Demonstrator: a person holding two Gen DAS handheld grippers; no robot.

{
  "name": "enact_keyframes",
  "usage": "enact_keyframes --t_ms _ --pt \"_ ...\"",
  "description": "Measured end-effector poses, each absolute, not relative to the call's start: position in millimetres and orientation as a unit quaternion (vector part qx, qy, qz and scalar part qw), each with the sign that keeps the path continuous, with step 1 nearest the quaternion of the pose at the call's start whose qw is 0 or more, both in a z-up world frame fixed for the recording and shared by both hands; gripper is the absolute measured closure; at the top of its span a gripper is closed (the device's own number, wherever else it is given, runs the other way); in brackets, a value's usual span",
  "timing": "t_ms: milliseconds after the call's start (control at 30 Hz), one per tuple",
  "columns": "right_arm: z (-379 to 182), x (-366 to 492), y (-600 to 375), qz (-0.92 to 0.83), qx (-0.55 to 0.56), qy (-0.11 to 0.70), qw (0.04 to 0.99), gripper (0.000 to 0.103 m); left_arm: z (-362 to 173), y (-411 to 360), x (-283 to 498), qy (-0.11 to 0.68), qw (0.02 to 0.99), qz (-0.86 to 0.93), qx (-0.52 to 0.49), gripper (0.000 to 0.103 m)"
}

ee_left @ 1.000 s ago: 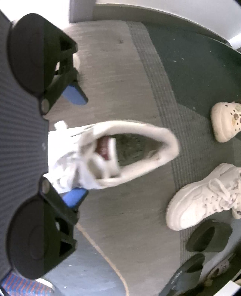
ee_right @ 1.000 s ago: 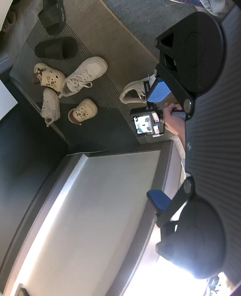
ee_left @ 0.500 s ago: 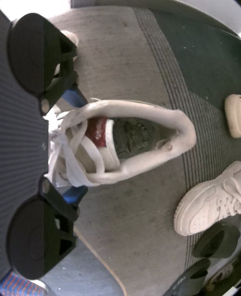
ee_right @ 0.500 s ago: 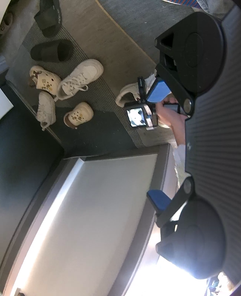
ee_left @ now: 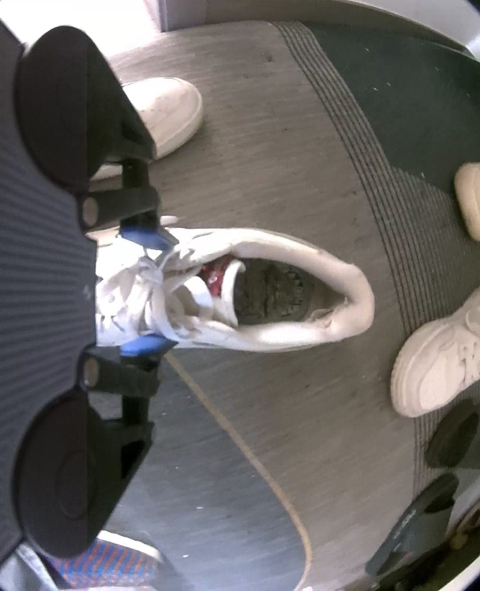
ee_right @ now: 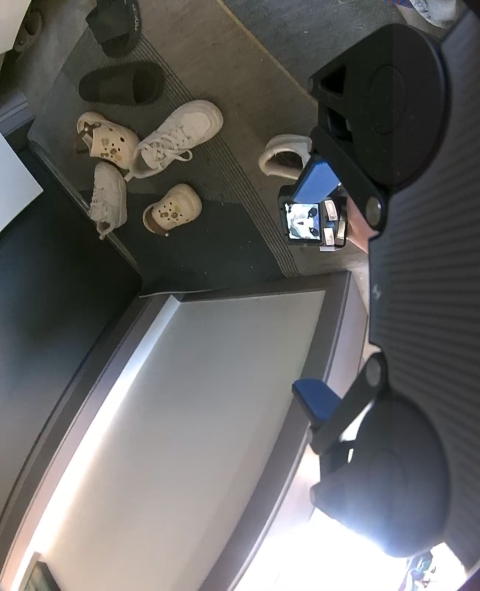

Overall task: Organize scattered shoes
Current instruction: 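Carry the second sneaker with the left gripper and lower it beside the first, then open the left gripper and lift it away from the sneaker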

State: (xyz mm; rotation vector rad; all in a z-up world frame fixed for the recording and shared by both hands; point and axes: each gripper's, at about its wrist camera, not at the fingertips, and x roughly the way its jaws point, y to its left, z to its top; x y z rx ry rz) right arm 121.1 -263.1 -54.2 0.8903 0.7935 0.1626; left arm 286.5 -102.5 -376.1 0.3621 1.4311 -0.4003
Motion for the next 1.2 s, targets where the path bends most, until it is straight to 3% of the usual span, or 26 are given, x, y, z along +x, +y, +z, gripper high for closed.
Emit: enact_keyframes --t_ms 67,200,300,433,733,1033,1200 --pt "-54 122 -261 0.077 0.415 0.375 0.825 0.000 -377 -103 287 0.647 0.724 -0.184 0.155 0.045" --pt "-55 125 -263 0.071 0.407 0.376 0.829 0.000 -372 -99 291 0.654 0.718 -0.195 0.134 0.021" --pt "-55 127 -265 0.065 0.401 0.376 0.833 0.000 -357 -94 293 0.643 0.730 -0.191 0.131 0.012" --pt "-53 129 -268 0.068 0.387 0.374 0.840 0.000 -304 -79 307 0.654 0.737 -0.142 0.099 0.012" --pt "-50 119 -285 0.062 0.357 0.379 0.851 0.000 -155 -59 289 0.583 0.796 -0.157 0.038 0.006" --pt "-52 99 -287 0.044 0.331 0.389 0.858 0.000 -78 -46 230 0.512 0.847 -0.114 0.090 0.003" --pt "-56 92 -283 0.049 0.325 0.406 0.853 0.000 -44 -32 202 0.495 0.862 -0.096 0.062 0.003"
